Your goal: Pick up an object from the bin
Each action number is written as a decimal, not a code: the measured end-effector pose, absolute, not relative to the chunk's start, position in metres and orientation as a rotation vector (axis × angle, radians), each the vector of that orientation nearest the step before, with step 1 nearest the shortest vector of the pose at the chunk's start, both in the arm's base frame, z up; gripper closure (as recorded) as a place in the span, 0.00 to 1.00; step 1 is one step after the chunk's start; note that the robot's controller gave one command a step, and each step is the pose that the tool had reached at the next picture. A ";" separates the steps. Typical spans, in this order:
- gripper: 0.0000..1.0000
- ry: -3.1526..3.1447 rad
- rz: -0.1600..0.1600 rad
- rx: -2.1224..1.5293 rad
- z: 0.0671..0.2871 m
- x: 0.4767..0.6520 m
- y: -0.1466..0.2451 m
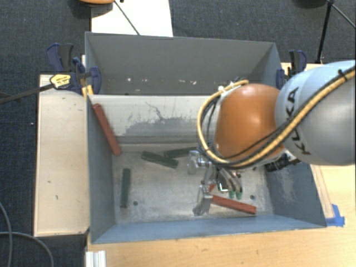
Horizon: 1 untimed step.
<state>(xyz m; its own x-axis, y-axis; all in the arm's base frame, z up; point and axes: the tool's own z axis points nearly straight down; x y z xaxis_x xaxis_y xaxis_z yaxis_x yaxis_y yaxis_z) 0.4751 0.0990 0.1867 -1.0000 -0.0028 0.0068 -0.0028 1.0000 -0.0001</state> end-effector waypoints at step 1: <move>0.00 -3.143 -0.001 -0.002 0.191 0.477 0.098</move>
Offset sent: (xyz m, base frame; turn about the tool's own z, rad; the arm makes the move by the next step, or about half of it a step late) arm 0.0118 -0.0427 -0.0567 -0.0720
